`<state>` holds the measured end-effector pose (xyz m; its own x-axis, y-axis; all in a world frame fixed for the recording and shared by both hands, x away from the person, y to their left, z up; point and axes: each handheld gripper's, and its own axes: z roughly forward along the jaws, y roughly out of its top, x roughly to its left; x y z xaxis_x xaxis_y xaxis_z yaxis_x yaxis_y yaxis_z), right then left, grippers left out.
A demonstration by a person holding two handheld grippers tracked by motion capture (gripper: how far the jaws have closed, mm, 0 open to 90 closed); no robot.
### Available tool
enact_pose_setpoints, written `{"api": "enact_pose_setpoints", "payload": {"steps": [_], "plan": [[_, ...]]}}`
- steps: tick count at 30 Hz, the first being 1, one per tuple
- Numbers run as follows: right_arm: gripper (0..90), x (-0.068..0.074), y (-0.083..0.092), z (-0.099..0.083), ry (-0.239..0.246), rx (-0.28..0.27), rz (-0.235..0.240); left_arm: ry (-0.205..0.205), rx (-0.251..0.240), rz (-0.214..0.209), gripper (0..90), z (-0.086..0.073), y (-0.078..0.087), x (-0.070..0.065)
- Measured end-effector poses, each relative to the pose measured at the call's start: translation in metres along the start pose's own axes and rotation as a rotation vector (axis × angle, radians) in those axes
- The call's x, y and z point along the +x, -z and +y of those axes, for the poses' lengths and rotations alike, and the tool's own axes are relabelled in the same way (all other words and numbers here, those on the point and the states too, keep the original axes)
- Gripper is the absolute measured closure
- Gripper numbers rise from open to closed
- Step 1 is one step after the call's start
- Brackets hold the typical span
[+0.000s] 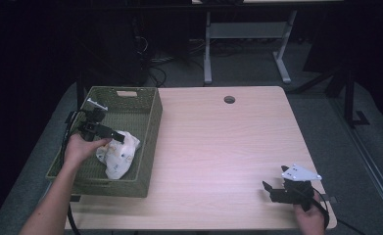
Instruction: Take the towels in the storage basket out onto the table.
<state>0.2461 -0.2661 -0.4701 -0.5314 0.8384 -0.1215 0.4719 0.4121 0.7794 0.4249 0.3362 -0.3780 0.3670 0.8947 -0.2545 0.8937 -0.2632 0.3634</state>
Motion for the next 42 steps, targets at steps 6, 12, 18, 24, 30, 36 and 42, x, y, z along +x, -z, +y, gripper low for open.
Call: {"api": "enact_pose_setpoints", "payload": {"steps": [6, 12, 18, 24, 30, 36, 42], "plan": [[13.4, -0.001, 0.001, 0.000, -0.003, -0.003, -0.001, 0.006, 0.047, 0.084, 26.1, 0.001, -0.011, 0.006], [13.3, 0.000, 0.001, 0.000, 0.001, -0.002, 0.000, 0.014, 0.122, 0.152, 26.9, 0.002, -0.024, 0.008], [13.3, 0.000, 0.003, 0.000, 0.000, -0.006, -0.005, 0.004, 0.150, 0.191, 29.2, 0.004, -0.029, 0.007], [13.3, 0.000, 0.003, 0.001, 0.004, -0.006, -0.004, 0.007, 0.183, 0.229, 30.0, 0.005, -0.037, 0.004], [13.3, 0.000, 0.005, 0.000, 0.008, -0.009, -0.006, -0.062, 0.242, 0.284, 32.6, 0.005, -0.051, -0.001], [13.3, -0.002, 0.007, 0.000, 0.003, -0.019, -0.011, -0.051, 0.230, 0.271, 44.3, 0.003, -0.053, -0.002], [13.3, -0.001, 0.006, 0.000, 0.002, -0.016, -0.010, -0.058, 0.226, 0.265, 58.0, 0.002, -0.052, -0.005]]}}
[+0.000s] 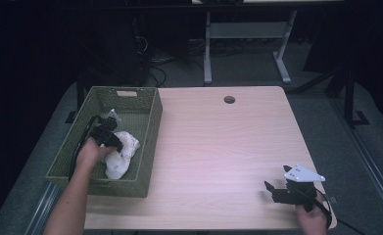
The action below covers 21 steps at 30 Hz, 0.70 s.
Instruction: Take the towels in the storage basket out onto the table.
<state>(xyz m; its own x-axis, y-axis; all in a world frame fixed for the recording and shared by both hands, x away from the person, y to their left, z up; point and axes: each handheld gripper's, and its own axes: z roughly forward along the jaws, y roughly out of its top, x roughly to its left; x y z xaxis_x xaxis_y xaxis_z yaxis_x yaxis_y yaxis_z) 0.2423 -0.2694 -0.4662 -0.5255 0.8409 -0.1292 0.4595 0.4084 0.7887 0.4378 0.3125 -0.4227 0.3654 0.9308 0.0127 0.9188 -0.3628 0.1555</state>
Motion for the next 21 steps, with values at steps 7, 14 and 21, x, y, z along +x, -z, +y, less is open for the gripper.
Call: {"api": "enact_pose_setpoints", "payload": {"steps": [7, 14, 21], "plan": [[13.3, 0.0012, -0.0020, 0.0005, 0.004, 0.005, -0.001, -0.010, 0.017, 0.004, 65.9, 0.0016, 0.0003, -0.0026], [13.3, 0.0013, -0.0020, 0.0001, 0.004, 0.004, 0.001, 0.030, 0.003, -0.026, 68.2, -0.0004, 0.0006, 0.0013], [13.3, 0.0024, -0.0028, 0.0003, 0.004, 0.006, 0.007, 0.034, 0.006, -0.027, 70.0, -0.0003, 0.0010, 0.0014]]}}
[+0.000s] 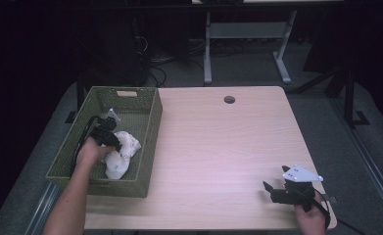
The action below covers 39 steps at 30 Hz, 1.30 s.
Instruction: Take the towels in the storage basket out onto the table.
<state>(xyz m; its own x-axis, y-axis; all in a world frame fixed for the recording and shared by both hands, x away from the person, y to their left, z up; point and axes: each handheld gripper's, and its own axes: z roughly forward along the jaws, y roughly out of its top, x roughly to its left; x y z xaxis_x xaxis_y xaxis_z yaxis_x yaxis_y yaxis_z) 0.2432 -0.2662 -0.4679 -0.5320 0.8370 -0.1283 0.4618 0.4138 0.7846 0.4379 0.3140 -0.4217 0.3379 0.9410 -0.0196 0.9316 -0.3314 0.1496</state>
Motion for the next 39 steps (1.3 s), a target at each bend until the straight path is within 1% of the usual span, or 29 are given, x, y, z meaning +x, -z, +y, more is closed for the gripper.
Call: {"api": "enact_pose_setpoints", "payload": {"steps": [2, 3, 4, 6, 8, 9, 10, 11, 12, 15, 18, 20, 21, 22, 25, 29, 30, 32, 33, 35, 38, 39], "plan": [[13.3, 0.000, 0.000, 0.000, -0.001, 0.004, 0.000, 0.012, 0.003, -0.003, 71.0, 0.000, 0.001, 0.000], [13.3, 0.000, 0.000, 0.000, -0.001, 0.004, 0.000, 0.012, 0.003, -0.003, 71.9, 0.000, 0.001, 0.000], [13.3, 0.000, -0.001, 0.000, 0.001, 0.005, -0.002, 0.019, -0.001, -0.016, 73.0, 0.001, 0.003, 0.001], [13.4, 0.000, -0.001, 0.000, -0.001, 0.004, -0.001, 0.019, -0.007, -0.033, 74.0, 0.000, 0.005, 0.002], [13.3, -0.001, -0.001, 0.000, -0.007, 0.003, -0.003, 0.022, -0.019, -0.065, 74.1, 0.000, 0.009, 0.003], [13.3, -0.001, -0.001, 0.000, -0.010, 0.002, -0.004, 0.016, -0.033, -0.086, 74.1, -0.001, 0.011, 0.005], [13.3, -0.001, -0.001, 0.000, -0.010, 0.002, -0.004, 0.016, -0.033, -0.086, 74.1, -0.001, 0.011, 0.005], [13.3, -0.001, -0.001, 0.000, -0.012, 0.000, -0.003, 0.020, -0.043, -0.117, 74.1, -0.002, 0.014, 0.005], [13.3, -0.002, 0.001, 0.000, -0.013, -0.005, -0.004, 0.011, -0.061, -0.146, 74.1, -0.003, 0.019, 0.006], [13.3, -0.002, 0.001, -0.001, -0.015, -0.009, -0.008, 0.005, -0.081, -0.181, 74.1, -0.006, 0.025, 0.006], [13.3, -0.002, 0.002, -0.001, -0.019, -0.010, -0.009, 0.012, -0.117, -0.219, 74.1, -0.008, 0.033, 0.008], [13.3, -0.002, 0.002, -0.001, -0.016, -0.013, -0.010, 0.011, -0.140, -0.236, 74.0, -0.010, 0.041, 0.010], [13.3, -0.002, 0.002, -0.001, -0.016, -0.013, -0.010, 0.011, -0.140, -0.236, 74.0, -0.010, 0.041, 0.010], [13.3, -0.003, 0.003, 0.000, -0.014, -0.017, -0.014, 0.014, -0.173, -0.259, 74.0, -0.011, 0.050, 0.012], [13.3, -0.003, 0.004, -0.001, -0.019, -0.017, -0.016, 0.025, -0.218, -0.301, 74.0, -0.015, 0.062, 0.016], [13.3, -0.003, 0.004, -0.001, -0.018, -0.016, -0.018, 0.018, -0.249, -0.321, 74.0, -0.021, 0.074, 0.018], [13.3, -0.003, 0.004, -0.001, -0.018, -0.015, -0.018, 0.013, -0.258, -0.330, 74.0, -0.022, 0.077, 0.019], [13.3, -0.003, 0.003, 0.000, -0.014, -0.017, -0.017, 0.015, -0.277, -0.356, 73.9, -0.025, 0.081, 0.021], [13.3, -0.003, 0.003, 0.000, -0.012, -0.017, -0.016, 0.021, -0.281, -0.357, 73.9, -0.026, 0.083, 0.021], [13.3, -0.002, 0.002, 0.000, -0.011, -0.014, -0.017, 0.018, -0.289, -0.361, 73.9, -0.027, 0.087, 0.023], [13.3, -0.001, 0.002, 0.000, -0.009, -0.011, -0.016, 0.019, -0.311, -0.388, 73.9, -0.029, 0.094, 0.025], [13.3, -0.001, 0.002, 0.000, -0.010, -0.012, -0.017, 0.019, -0.311, -0.388, 74.0, -0.029, 0.094, 0.025]]}}
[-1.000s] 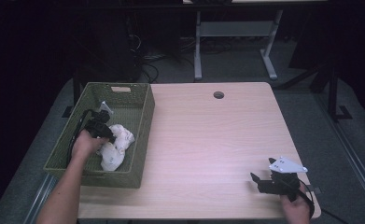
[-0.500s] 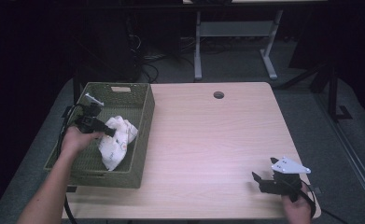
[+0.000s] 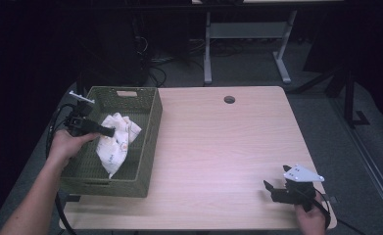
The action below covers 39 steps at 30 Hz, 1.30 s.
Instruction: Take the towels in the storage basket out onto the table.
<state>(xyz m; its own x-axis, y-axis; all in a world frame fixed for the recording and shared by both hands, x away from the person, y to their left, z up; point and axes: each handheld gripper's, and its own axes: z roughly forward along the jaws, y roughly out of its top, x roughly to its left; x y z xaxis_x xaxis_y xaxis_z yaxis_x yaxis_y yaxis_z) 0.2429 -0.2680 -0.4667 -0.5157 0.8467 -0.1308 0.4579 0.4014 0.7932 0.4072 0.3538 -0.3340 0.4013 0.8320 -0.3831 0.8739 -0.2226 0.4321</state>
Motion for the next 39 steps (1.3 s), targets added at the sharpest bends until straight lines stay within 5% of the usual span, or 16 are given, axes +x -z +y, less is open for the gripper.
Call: {"api": "enact_pose_setpoints", "payload": {"steps": [4, 24, 39], "plan": [[13.3, -0.001, 0.000, 0.000, -0.008, 0.001, -0.002, 0.017, -0.046, -0.049, 73.9, 0.000, 0.012, -0.001], [13.3, -0.001, 0.000, 0.000, -0.006, -0.005, -0.005, -0.061, -0.100, -0.068, 73.9, 0.017, 0.046, -0.038], [13.3, -0.002, 0.000, 0.000, -0.010, -0.006, -0.013, -0.152, -0.111, -0.122, 73.8, 0.034, 0.050, -0.088]]}}
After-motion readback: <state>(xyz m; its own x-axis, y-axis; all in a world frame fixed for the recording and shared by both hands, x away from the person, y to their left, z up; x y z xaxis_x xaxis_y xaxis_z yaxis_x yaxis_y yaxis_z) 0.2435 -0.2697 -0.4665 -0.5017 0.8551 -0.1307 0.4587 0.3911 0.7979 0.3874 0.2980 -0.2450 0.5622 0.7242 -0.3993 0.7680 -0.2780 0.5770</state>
